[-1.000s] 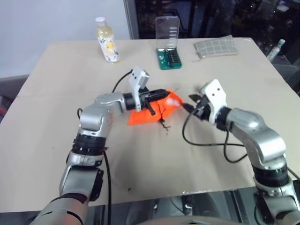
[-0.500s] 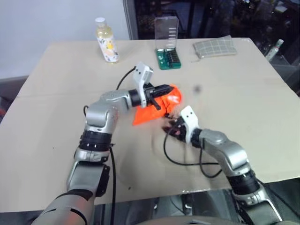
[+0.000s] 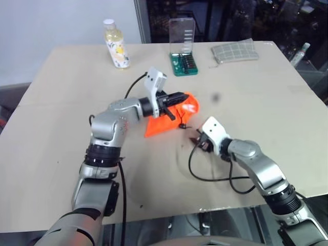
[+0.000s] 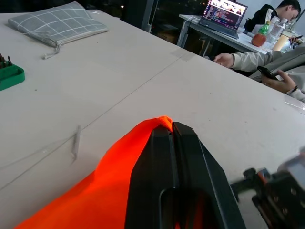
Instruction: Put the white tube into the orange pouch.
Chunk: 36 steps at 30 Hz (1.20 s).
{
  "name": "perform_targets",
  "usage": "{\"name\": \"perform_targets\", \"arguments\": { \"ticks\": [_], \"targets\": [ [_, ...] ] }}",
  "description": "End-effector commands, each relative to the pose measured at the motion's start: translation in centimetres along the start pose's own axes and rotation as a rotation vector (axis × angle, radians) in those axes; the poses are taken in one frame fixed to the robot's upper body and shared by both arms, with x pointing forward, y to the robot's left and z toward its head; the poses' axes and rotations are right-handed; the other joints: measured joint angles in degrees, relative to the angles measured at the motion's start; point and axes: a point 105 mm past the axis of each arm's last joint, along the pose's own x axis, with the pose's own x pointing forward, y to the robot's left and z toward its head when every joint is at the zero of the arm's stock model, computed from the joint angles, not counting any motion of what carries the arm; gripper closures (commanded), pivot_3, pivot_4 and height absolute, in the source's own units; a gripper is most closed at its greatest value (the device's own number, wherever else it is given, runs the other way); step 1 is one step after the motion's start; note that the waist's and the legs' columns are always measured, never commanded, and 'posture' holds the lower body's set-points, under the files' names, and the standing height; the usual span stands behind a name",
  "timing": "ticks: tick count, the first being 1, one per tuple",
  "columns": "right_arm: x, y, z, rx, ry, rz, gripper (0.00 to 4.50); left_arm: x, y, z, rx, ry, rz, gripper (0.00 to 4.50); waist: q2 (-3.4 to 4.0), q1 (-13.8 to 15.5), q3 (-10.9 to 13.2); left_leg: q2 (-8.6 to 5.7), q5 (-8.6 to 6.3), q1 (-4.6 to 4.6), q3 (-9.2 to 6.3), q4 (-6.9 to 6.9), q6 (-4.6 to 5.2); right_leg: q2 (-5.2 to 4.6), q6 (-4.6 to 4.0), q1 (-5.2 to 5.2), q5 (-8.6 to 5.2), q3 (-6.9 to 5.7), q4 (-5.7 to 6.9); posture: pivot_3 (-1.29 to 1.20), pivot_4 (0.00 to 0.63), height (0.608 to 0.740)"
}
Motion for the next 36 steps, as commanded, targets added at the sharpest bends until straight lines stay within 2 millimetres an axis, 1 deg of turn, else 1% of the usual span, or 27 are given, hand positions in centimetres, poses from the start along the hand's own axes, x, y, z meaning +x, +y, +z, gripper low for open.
{"name": "perform_targets", "arguments": {
  "ticks": [1,5,8,9,10,11,12,13,15,16,20,23,24,27,29,30,31,33,34,35,36],
  "targets": [
    [1.2,-0.1,2.0,-0.057,-0.082,-0.006,1.06,-0.2,-0.8,1.8,0.041,-0.057,-0.024,4.50,0.00,-0.04,0.00,0.00,0.00,0.02,0.00,0.00,0.00,0.02,0.00,0.01,0.00,0.00,0.00,0.00,0.150,0.740],
    [2.9,-0.2,1.9,-0.047,-0.093,0.008,1.06,-0.1,-0.9,2.0,0.040,-0.062,-0.027,4.50,0.00,0.02,0.00,-0.01,0.10,0.01,0.00,0.00,-0.17,0.02,0.00,0.01,0.00,-0.01,0.00,0.00,0.150,0.740],
    [3.7,-0.3,0.7,-0.037,-0.059,0.023,1.06,0.0,-1.0,2.2,0.040,-0.066,-0.030,4.50,0.00,0.12,0.00,-0.05,0.13,-0.01,0.01,0.00,-0.21,0.00,0.00,0.01,0.00,0.01,-0.02,0.00,0.150,0.740],
    [3.9,-0.3,0.2,-0.031,-0.048,0.030,1.55,0.0,-1.0,2.3,0.039,-0.069,-0.032,4.50,0.00,0.07,0.00,-0.07,0.13,-0.01,0.01,0.00,-0.21,-0.01,0.00,0.02,0.00,0.03,-0.04,0.00,0.150,0.740],
    [4.0,-0.3,-0.2,-0.022,-0.039,0.036,1.82,-0.1,-1.1,2.3,0.038,-0.071,-0.032,4.50,0.00,0.05,0.00,-0.10,0.13,-0.01,0.02,0.00,-0.21,-0.02,0.00,0.01,0.00,0.06,-0.04,0.00,0.150,0.740],
    [4.0,-0.3,-0.6,-0.023,-0.028,0.043,2.34,-0.1,-1.1,2.4,0.039,-0.072,-0.032,4.50,0.00,0.05,0.00,-0.10,0.13,-0.01,0.02,0.00,-0.21,-0.02,0.00,0.01,0.00,0.06,-0.04,0.00,0.150,0.740],
    [3.9,-0.4,-0.8,-0.026,-0.025,0.044,2.72,-0.1,-1.0,2.5,0.038,-0.074,-0.032,4.50,0.00,0.07,0.00,-0.10,0.13,0.00,0.01,0.00,-0.21,-0.02,0.00,0.01,0.00,0.06,-0.03,0.00,0.150,0.740],
    [3.8,-0.5,-0.8,-0.027,-0.027,0.044,3.16,-0.1,-1.0,2.5,0.037,-0.076,-0.031,4.50,0.00,0.08,0.00,-0.09,0.13,0.00,0.00,0.00,-0.21,-0.02,0.00,0.02,0.00,0.05,-0.02,0.00,0.150,0.740],
    [3.6,-0.7,-0.4,-0.011,-0.050,0.044,4.22,-0.2,-0.9,2.6,0.029,-0.082,-0.026,4.50,0.00,0.11,0.00,-0.08,0.13,0.02,-0.02,0.00,-0.21,-0.02,0.00,0.03,0.00,0.02,0.00,0.00,0.150,0.740],
    [3.4,-0.8,-0.1,-0.007,-0.062,0.043,4.47,-0.2,-0.9,2.7,0.026,-0.084,-0.025,4.50,0.00,0.12,0.00,-0.08,0.11,0.03,-0.02,0.00,-0.18,-0.02,0.00,0.03,0.01,0.02,0.01,0.00,0.150,0.740],
    [2.7,-1.2,1.3,0.038,-0.133,0.026,4.47,-0.1,-1.0,2.7,0.011,-0.096,-0.027,4.50,0.00,0.14,0.00,-0.08,0.12,0.03,-0.02,0.01,-0.21,-0.03,0.00,0.04,0.01,0.03,0.02,0.00,0.150,0.740],
    [1.4,-1.2,2.8,0.074,-0.210,0.036,4.47,0.2,-1.1,2.7,-0.010,-0.106,-0.029,4.50,0.00,0.10,0.00,-0.08,0.13,-0.02,-0.03,0.00,-0.22,-0.04,0.00,0.01,0.01,0.04,0.00,0.00,0.150,0.740],
    [0.6,-1.3,3.3,0.069,-0.228,0.035,4.47,0.3,-1.1,2.6,-0.018,-0.106,-0.031,4.50,0.00,0.11,0.00,-0.08,0.13,-0.02,-0.03,-0.01,-0.22,-0.04,0.00,0.00,0.01,0.06,0.00,0.00,0.150,0.740],
    [-3.1,-2.3,4.9,0.023,-0.248,0.002,4.47,0.7,-1.3,1.9,-0.049,-0.103,-0.050,4.50,0.01,0.35,0.01,-0.10,0.13,-0.05,-0.04,-0.03,-0.22,-0.06,0.01,-0.01,0.01,0.05,-0.01,0.00,0.150,0.740],
    [-5.0,-3.1,5.1,-0.025,-0.219,-0.045,4.50,0.7,-1.8,1.9,-0.087,-0.115,-0.095,3.94,0.01,0.32,0.01,-0.12,0.10,-0.09,-0.05,-0.01,-0.18,-0.10,0.01,-0.01,0.01,0.05,-0.04,0.00,0.150,0.740],
    [-6.0,-3.4,5.2,-0.042,-0.204,-0.062,4.50,0.6,-2.4,1.9,-0.071,-0.104,-0.135,3.64,0.00,0.30,0.00,-0.13,0.09,-0.10,-0.04,0.00,-0.16,-0.11,0.01,-0.01,0.01,0.05,-0.07,0.00,0.150,0.740],
    [-6.7,-3.5,5.3,-0.047,-0.194,-0.072,4.50,0.4,-2.5,1.9,-0.069,-0.096,-0.149,3.25,0.00,0.26,0.01,-0.13,0.01,-0.09,-0.04,0.00,-0.03,-0.13,0.01,0.00,0.01,0.03,-0.06,0.00,0.150,0.740],
    [-7.8,-3.7,5.4,-0.068,-0.170,-0.094,4.50,-0.1,-2.5,1.7,-0.048,-0.064,-0.176,2.23,0.00,0.11,0.01,-0.08,-0.07,-0.08,-0.03,-0.01,0.09,-0.12,0.00,-0.01,0.00,0.01,-0.06,0.00,0.150,0.740],
    [-8.3,-3.7,5.3,-0.091,-0.149,-0.101,4.50,-0.6,-3.2,1.3,0.036,-0.028,-0.230,1.72,0.01,0.00,0.01,-0.03,-0.07,-0.06,-0.02,-0.02,0.09,-0.10,0.00,-0.02,0.00,0.02,-0.06,0.00,0.150,0.740],
    [-8.6,-3.8,5.3,-0.110,-0.133,-0.114,4.50,-1.0,-3.9,1.1,0.095,0.000,-0.285,1.36,0.01,-0.10,0.01,0.04,-0.07,-0.02,0.02,-0.02,0.08,-0.11,-0.08,-0.02,-0.05,0.05,-0.06,0.00,0.150,0.740],
    [-9.0,-4.0,5.3,-0.133,-0.115,-0.132,4.50,-1.3,-4.5,1.0,0.126,0.021,-0.337,1.36,0.03,-0.10,0.02,0.10,-0.08,-0.01,0.05,-0.03,0.07,-0.11,-0.20,-0.03,-0.11,0.08,-0.05,0.00,0.150,0.740]
  ]
}}
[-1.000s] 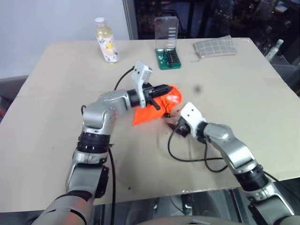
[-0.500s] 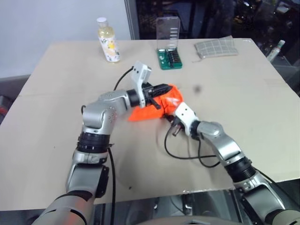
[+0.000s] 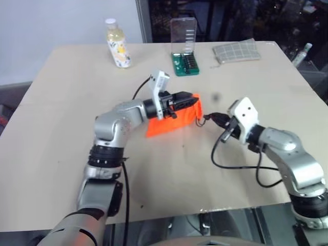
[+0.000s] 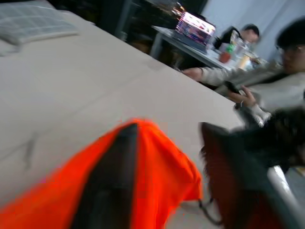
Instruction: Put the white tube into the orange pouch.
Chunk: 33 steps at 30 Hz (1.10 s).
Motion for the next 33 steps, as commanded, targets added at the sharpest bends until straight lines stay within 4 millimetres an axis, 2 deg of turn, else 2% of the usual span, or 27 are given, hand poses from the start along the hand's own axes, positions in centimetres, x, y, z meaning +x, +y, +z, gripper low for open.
{"name": "perform_targets", "arguments": {
  "ticks": [1,4,6,13,20,24,26,28,29,30,31,32,33],
  "targets": [
    [-1.5,-0.6,1.3,-0.102,0.010,-0.046,4.50,-0.5,-3.5,0.5,0.227,0.066,-0.225,1.36,0.02,0.11,0.01,0.04,0.00,0.01,0.01,0.00,-0.01,-0.01,-0.04,-0.01,-0.02,0.00,0.01,0.00,0.150,0.740],
    [-1.9,-0.9,1.4,-0.149,0.042,-0.062,4.50,-0.3,-4.3,-0.3,0.384,0.128,-0.312,1.36,0.03,0.40,-0.01,0.03,0.00,0.00,0.03,0.00,-0.01,-0.10,-0.05,-0.01,-0.02,0.01,0.00,0.00,0.150,0.740],
    [-2.0,-0.9,1.7,-0.151,0.039,-0.068,4.50,0.5,-4.4,-0.4,0.403,0.132,-0.335,1.36,0.03,0.52,-0.01,-0.01,-0.01,-0.02,0.02,0.04,0.00,-0.26,-0.05,0.02,-0.02,0.05,-0.03,0.00,0.150,0.740],
    [-2.1,-0.7,2.7,-0.179,0.032,-0.072,4.50,3.5,-3.9,-1.1,0.407,0.129,-0.329,1.36,0.02,0.46,0.00,-0.14,-0.06,-0.13,0.02,0.11,0.12,-0.30,-0.01,0.00,-0.02,-0.02,-0.08,0.00,0.150,0.740],
    [-2.1,-0.3,3.1,-0.189,0.031,-0.064,4.50,5.3,-3.6,-1.3,0.422,0.116,-0.318,1.36,0.01,0.38,0.01,-0.11,-0.07,-0.14,0.03,0.10,0.14,0.00,0.11,-0.01,0.02,-0.11,-0.07,0.00,0.150,0.740],
    [-2.0,0.1,3.3,-0.180,0.024,-0.059,4.50,5.9,-4.1,-0.7,0.408,0.080,-0.342,1.36,0.01,0.39,0.01,-0.11,-0.08,-0.14,0.02,0.12,0.15,0.00,0.12,0.00,0.02,-0.12,-0.07,0.00,0.150,0.740],
    [-2.1,0.2,3.2,-0.178,0.027,-0.059,4.50,6.0,-4.2,-0.8,0.413,0.084,-0.348,2.34,0.01,0.36,0.01,-0.11,-0.08,-0.14,0.02,0.12,0.16,-0.01,0.14,0.00,0.03,-0.11,-0.07,0.00,0.150,0.740],
    [-2.1,0.3,3.1,-0.176,0.031,-0.058,4.50,6.1,-4.4,-0.7,0.413,0.078,-0.354,2.81,0.01,0.35,0.01,-0.11,-0.08,-0.14,0.02,0.12,0.16,0.00,0.17,0.00,0.05,-0.11,-0.07,0.00,0.150,0.740],
    [-2.1,0.3,3.0,-0.175,0.033,-0.058,4.50,6.3,-4.5,-0.4,0.411,0.069,-0.356,3.30,0.01,0.36,0.01,-0.10,-0.08,-0.14,0.01,0.12,0.16,0.00,0.20,-0.01,0.07,-0.11,-0.07,0.00,0.150,0.740],
    [-2.2,0.3,3.0,-0.174,0.034,-0.058,4.50,6.3,-4.5,-0.3,0.414,0.067,-0.358,3.38,0.01,0.36,0.01,-0.10,-0.08,-0.14,0.02,0.12,0.16,0.00,0.20,-0.01,0.07,-0.11,-0.06,0.00,0.150,0.740],
    [-2.2,0.3,3.0,-0.173,0.034,-0.060,4.50,6.4,-4.5,-0.2,0.417,0.066,-0.360,3.98,0.01,0.37,0.01,-0.09,-0.08,-0.14,0.01,0.12,0.16,0.00,0.22,-0.01,0.08,-0.11,-0.06,0.00,0.150,0.740],
    [-2.2,0.3,2.9,-0.171,0.035,-0.063,4.50,6.4,-4.5,-0.2,0.418,0.066,-0.360,4.21,0.01,0.38,0.01,-0.09,-0.08,-0.14,0.01,0.12,0.15,0.00,0.22,0.00,0.08,-0.11,-0.06,0.00,0.150,0.740],
    [-2.2,0.2,2.8,-0.171,0.036,-0.066,4.50,6.4,-4.5,-0.2,0.418,0.068,-0.361,4.22,0.01,0.38,0.00,-0.10,-0.08,-0.14,0.01,0.12,0.16,0.00,0.22,0.00,0.08,-0.11,-0.06,0.00,0.150,0.740]
  ]
}}
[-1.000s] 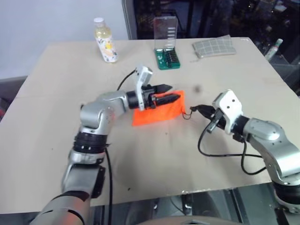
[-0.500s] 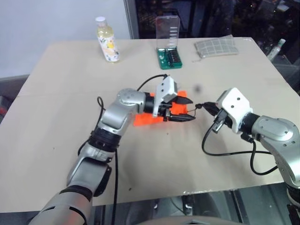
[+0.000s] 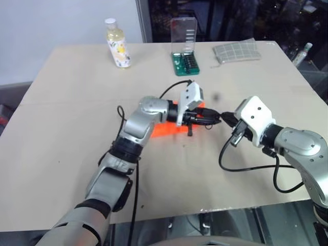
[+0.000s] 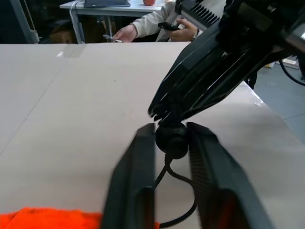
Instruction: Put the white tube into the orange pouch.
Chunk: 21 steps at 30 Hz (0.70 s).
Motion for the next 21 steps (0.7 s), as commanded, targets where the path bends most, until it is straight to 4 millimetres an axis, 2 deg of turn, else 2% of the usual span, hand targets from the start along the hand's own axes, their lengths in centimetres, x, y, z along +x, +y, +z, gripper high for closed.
{"name": "perform_targets", "arguments": {
  "ticks": [1,3,9,12,16,19,21],
  "targets": [
    [-0.5,-0.1,0.9,-0.030,-0.036,-0.020,4.50,0.2,0.2,1.6,0.058,-0.026,-0.008,4.22,0.00,0.00,0.00,0.00,0.00,0.00,0.00,0.00,0.00,0.00,-0.01,0.00,-0.01,0.00,0.00,0.00,0.150,0.740],
    [-0.6,-0.7,0.7,-0.025,-0.032,-0.054,4.50,0.1,0.2,1.1,0.048,-0.004,-0.005,4.22,0.00,-0.01,0.00,0.00,0.00,0.00,0.01,0.01,0.00,0.00,0.00,0.00,0.00,0.01,0.00,0.00,0.150,0.740],
    [-1.8,-7.4,1.6,0.019,-0.076,-0.395,4.50,-1.1,1.3,-3.0,0.017,0.103,0.067,4.22,0.00,-0.03,0.00,0.00,0.00,0.02,0.03,0.02,0.00,0.02,0.01,0.00,0.01,0.02,0.03,0.00,0.150,0.740],
    [-3.4,-11.3,2.1,0.035,-0.089,-0.577,4.50,-1.5,2.0,-3.5,0.000,0.112,0.104,4.22,0.01,0.06,0.00,0.00,0.00,0.02,0.03,0.02,0.00,0.02,0.01,-0.02,0.02,0.01,0.04,0.00,0.150,0.740],
    [-7.5,-17.0,4.1,0.052,-0.151,-0.853,4.50,-1.5,3.4,-3.4,-0.029,0.096,0.175,4.22,0.02,0.18,0.01,-0.03,0.00,-0.10,0.01,0.01,0.00,0.00,0.01,-0.08,0.03,-0.01,0.02,0.00,0.150,0.740],
    [-8.7,-18.0,4.3,0.033,-0.142,-0.911,4.50,-1.6,4.1,-3.9,-0.047,0.106,0.219,4.22,0.01,0.36,0.00,-0.11,0.00,-0.32,-0.02,0.02,0.03,-0.02,0.02,-0.24,0.04,-0.02,0.02,0.00,0.150,0.740],
    [-8.8,-17.9,3.9,0.036,-0.125,-0.905,4.50,-1.6,4.2,-4.4,-0.061,0.112,0.231,4.22,0.03,0.13,-0.02,-0.12,-0.01,-0.48,-0.01,0.03,0.03,-0.02,0.02,-0.39,0.04,0.00,0.03,0.00,0.150,0.740]
  ]
}}
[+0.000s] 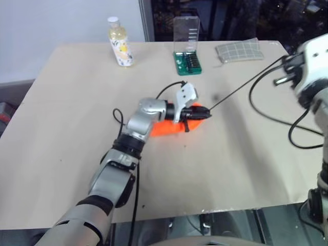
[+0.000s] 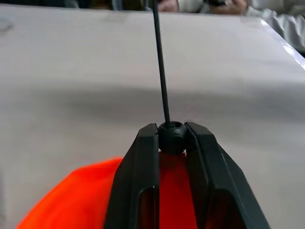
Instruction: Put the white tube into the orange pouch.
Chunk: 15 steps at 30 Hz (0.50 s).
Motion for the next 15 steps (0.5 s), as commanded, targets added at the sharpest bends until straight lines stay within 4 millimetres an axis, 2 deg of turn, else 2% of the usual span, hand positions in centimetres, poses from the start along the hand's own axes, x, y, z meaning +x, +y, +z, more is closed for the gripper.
{"name": "perform_targets", "arguments": {
  "ticks": [1,3,8,9,10,12,13,14,15],
  "targets": [
    [-1.6,-4.0,1.4,-0.027,-0.054,-0.185,4.50,-0.7,0.5,-2.1,-0.047,0.051,0.042,4.22,0.01,-0.26,-0.01,0.00,0.00,-0.08,0.02,0.00,0.00,0.00,0.01,-0.11,0.00,0.02,0.02,0.00,0.150,0.740],
    [-1.6,-2.5,0.3,0.002,-0.028,-0.120,4.50,-0.6,0.3,-2.5,-0.055,0.052,0.038,4.22,0.01,-0.32,-0.01,0.01,0.01,-0.14,0.02,0.00,0.00,0.03,0.02,-0.16,0.01,0.01,0.03,0.00,0.150,0.740],
    [-2.3,4.2,-3.3,0.111,0.001,0.162,4.50,-1.1,-0.1,-2.8,-0.081,0.005,0.063,4.22,0.02,-0.38,-0.01,0.04,-0.01,-0.13,0.02,-0.02,0.02,0.08,0.03,-0.19,0.02,0.02,0.08,0.00,0.150,0.740],
    [-2.7,5.2,-4.5,0.131,0.022,0.209,4.21,-1.5,-0.1,-2.4,-0.093,-0.021,0.074,3.21,0.02,-0.39,-0.01,0.04,-0.01,-0.13,-0.01,-0.01,0.02,0.09,0.03,-0.18,0.02,0.00,0.07,0.00,0.150,0.740],
    [-3.2,6.1,-5.5,0.151,0.038,0.249,3.88,-2.0,-0.1,-2.2,-0.098,-0.042,0.092,2.96,0.02,-0.40,-0.01,0.05,-0.01,-0.12,-0.01,0.01,0.03,0.09,0.03,-0.16,0.02,0.01,0.08,0.00,0.150,0.740],
    [-4.2,6.8,-7.4,0.170,0.067,0.301,3.07,-3.3,-0.2,-1.5,-0.094,-0.083,0.132,2.03,0.02,-0.40,-0.01,0.05,-0.01,-0.13,-0.01,0.04,0.03,0.08,0.03,-0.15,0.02,0.04,0.07,0.00,0.150,0.740],
    [-4.8,6.9,-8.3,0.162,0.090,0.319,2.52,-4.1,-0.4,-1.0,-0.096,-0.114,0.155,1.50,0.02,-0.42,-0.01,0.04,-0.01,-0.13,0.01,0.06,0.03,0.07,0.04,-0.15,0.02,0.08,0.07,0.00,0.150,0.740],
    [-5.7,6.9,-9.1,0.156,0.107,0.349,2.17,-5.3,-0.5,-0.5,-0.102,-0.140,0.185,1.15,0.04,-0.42,-0.02,0.04,-0.01,-0.10,0.02,0.07,0.03,0.07,0.06,-0.14,0.04,0.10,0.07,0.00,0.150,0.740],
    [-6.7,6.7,-9.8,0.167,0.125,0.376,1.62,-6.7,-0.8,-0.3,-0.104,-0.155,0.224,0.62,0.04,-0.41,-0.02,0.04,-0.01,-0.09,0.02,0.07,0.03,0.06,0.08,-0.13,0.05,0.12,0.06,0.00,0.150,0.740]
  ]
}}
